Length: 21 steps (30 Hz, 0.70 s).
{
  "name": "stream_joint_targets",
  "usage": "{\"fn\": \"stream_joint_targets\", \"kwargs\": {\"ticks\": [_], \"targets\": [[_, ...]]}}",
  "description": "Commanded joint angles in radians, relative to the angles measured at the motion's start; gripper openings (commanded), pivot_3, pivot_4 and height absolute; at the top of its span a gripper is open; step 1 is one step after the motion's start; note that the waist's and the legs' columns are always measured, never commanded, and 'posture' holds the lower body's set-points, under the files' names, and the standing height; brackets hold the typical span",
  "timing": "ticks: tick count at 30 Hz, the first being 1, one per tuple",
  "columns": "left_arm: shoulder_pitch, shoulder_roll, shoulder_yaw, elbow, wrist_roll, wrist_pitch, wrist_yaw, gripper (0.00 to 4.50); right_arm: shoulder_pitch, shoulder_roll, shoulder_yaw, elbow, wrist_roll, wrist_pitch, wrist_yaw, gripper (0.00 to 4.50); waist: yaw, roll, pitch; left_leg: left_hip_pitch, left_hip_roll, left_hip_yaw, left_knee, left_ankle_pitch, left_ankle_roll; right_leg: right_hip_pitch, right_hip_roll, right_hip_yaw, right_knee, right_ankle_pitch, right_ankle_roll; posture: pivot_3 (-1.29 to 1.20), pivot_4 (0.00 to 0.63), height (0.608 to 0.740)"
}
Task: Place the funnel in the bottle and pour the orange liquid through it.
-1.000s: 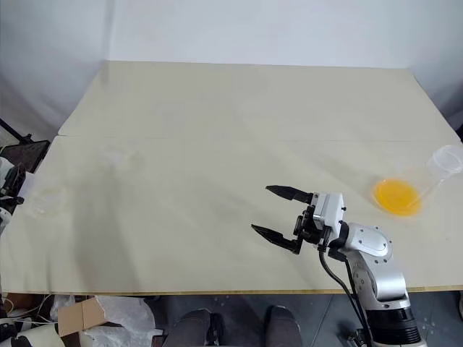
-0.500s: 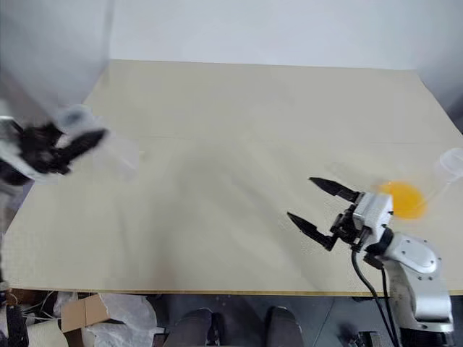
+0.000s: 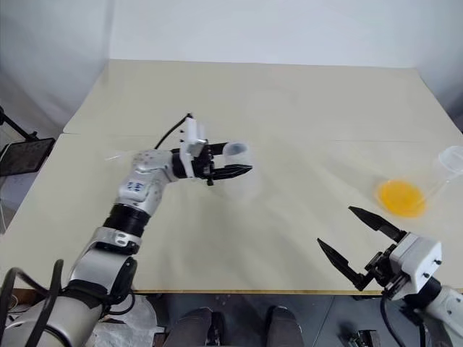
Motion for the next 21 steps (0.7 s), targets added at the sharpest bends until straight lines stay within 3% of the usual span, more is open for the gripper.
{"fn": "stream_joint_targets", "kwargs": {"ticks": [1, 8, 15, 21], "targets": [[-0.071, -0.042, 0.011, 0.084, 0.041, -0.097, 0.013, 2.29, 0.034, 0.028, -0.018, -0.069, -0.012, -0.030, -0.041, 4.50, 0.000, 0.000, 0.000, 0.000, 0.000, 0.000, 0.000, 0.000, 0.000, 0.000, 0.000, 0.000, 0.000, 0.000, 0.000, 0.00, 0.150, 0.740], [-0.116, -0.098, 0.006, 0.199, 0.095, -0.180, 0.003, 2.29, 0.048, 0.053, 0.013, -0.082, -0.039, -0.045, -0.072, 4.50, 0.000, 0.000, 0.000, 0.000, 0.000, 0.000, 0.000, 0.000, 0.001, 0.000, 0.000, 0.000, 0.000, 0.000, 0.000, 0.00, 0.150, 0.740], [-0.115, -0.100, 0.052, 0.165, 0.056, -0.160, -0.039, 4.46, 0.039, 0.049, 0.033, -0.076, -0.043, -0.040, -0.075, 4.50, 0.001, 0.000, 0.000, -0.001, 0.000, -0.001, 0.000, 0.000, 0.001, 0.000, -0.001, 0.000, 0.000, 0.000, 0.000, 0.00, 0.150, 0.740], [-0.081, -0.050, 0.104, 0.066, -0.016, -0.114, -0.160, 4.49, 0.023, 0.040, 0.037, -0.062, -0.033, -0.031, -0.073, 4.50, -0.001, 0.000, 0.000, -0.001, 0.001, -0.001, 0.000, 0.000, 0.002, 0.000, -0.001, 0.000, 0.001, 0.000, 0.000, 0.00, 0.150, 0.740]]}}
